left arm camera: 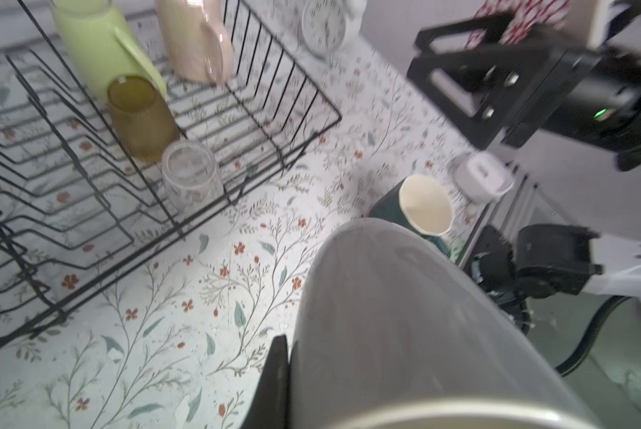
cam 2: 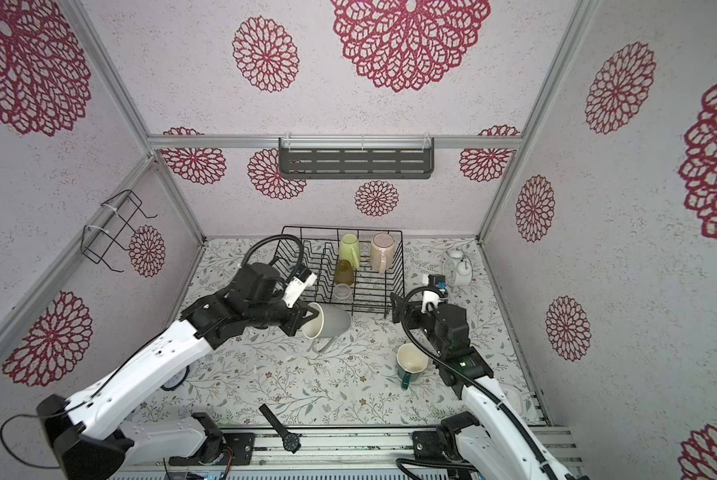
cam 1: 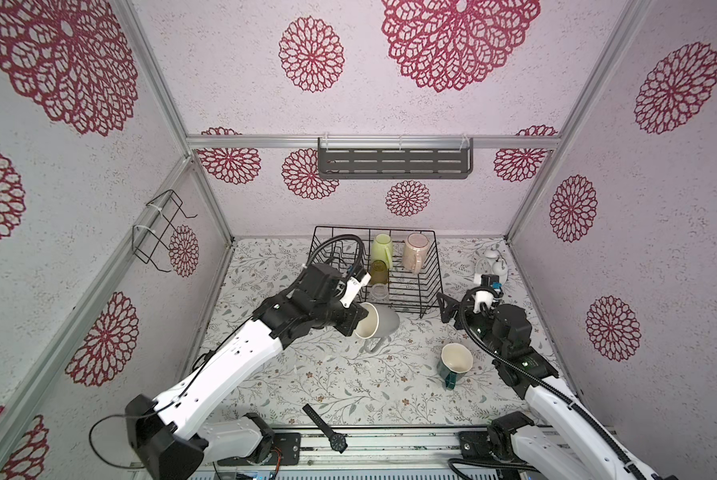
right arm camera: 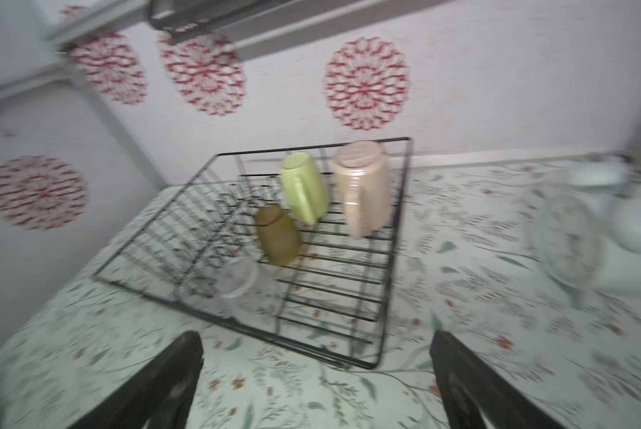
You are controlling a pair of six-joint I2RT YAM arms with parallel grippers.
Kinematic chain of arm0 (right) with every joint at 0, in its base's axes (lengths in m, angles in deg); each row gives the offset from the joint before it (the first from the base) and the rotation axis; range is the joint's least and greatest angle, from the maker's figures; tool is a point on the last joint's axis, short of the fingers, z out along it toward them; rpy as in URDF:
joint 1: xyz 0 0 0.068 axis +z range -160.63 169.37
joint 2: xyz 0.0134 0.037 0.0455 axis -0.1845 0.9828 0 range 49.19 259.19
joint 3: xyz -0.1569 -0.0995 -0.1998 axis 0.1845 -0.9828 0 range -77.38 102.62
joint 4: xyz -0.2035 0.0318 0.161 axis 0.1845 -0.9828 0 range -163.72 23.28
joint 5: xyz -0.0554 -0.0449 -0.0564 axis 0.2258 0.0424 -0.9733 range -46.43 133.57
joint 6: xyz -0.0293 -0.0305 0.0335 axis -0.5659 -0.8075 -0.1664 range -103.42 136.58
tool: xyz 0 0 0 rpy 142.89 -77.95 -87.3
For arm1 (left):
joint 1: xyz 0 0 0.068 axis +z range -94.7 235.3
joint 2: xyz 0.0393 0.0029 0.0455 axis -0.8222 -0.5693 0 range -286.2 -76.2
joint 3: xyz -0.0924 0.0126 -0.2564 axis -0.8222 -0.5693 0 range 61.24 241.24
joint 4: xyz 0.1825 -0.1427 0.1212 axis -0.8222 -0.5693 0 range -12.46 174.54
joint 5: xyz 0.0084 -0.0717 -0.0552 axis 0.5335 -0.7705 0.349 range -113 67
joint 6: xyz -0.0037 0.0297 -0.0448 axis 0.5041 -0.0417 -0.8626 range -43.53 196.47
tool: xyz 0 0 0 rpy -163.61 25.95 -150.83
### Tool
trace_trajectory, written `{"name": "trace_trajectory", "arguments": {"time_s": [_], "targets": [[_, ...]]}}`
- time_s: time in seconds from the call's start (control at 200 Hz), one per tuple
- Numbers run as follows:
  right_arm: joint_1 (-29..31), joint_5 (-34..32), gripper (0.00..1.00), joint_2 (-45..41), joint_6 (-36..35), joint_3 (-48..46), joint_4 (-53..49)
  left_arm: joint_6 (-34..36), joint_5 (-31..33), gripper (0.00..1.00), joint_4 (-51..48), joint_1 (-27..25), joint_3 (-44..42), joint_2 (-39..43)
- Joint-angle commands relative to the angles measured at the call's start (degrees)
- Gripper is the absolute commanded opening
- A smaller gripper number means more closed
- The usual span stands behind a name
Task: Load the cups into the dish rack
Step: 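Raise the white mug toward the rack while right gripper grasps it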
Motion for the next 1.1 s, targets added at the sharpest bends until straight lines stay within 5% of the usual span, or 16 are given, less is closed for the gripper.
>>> {"name": "trace_trajectory", "arguments": {"time_s": [0.0, 0.18, 0.315, 0.455, 0.681, 0.941, 1.096], "targets": [[1.08, 23.14, 0.99, -0.45, 0.09, 3.31, 9.91, -4.65, -10.13, 0.0, 16.64, 4.72, -4.35, 4.83], [3.35, 37.64, 0.99, 2.28, 9.82, 2.98, 28.62, -4.91, -20.67, 0.0, 25.66, 8.25, -7.41, 8.92], [8.12, 46.69, 0.99, 7.27, 10.23, 8.73, 23.23, -6.84, -24.55, 0.0, 33.47, 9.15, -8.33, 8.51], [13.13, 47.05, 0.99, 9.72, 3.73, 12.52, 12.79, -13.67, -26.18, 0.0, 49.3, 10.86, -12.1, 7.63], [14.39, 47.41, 0.96, 12.15, 13.17, 11.91, 23.83, -19.64, -28.16, 0.0, 62.12, 11.9, -14.98, 5.4], [16.98, 47.04, 0.79, 19.9, 28.51, 13.78, 39.23, -22.08, -28.52, 0.0, 67.48, 12.37, -16.62, 5.17], [17.91, 44.39, 0.49, 23.64, 38.52, 13.53, 50.79, -22.38, -25.25, 0.0, 69.04, 12.47, -18.08, 5.7]]}}
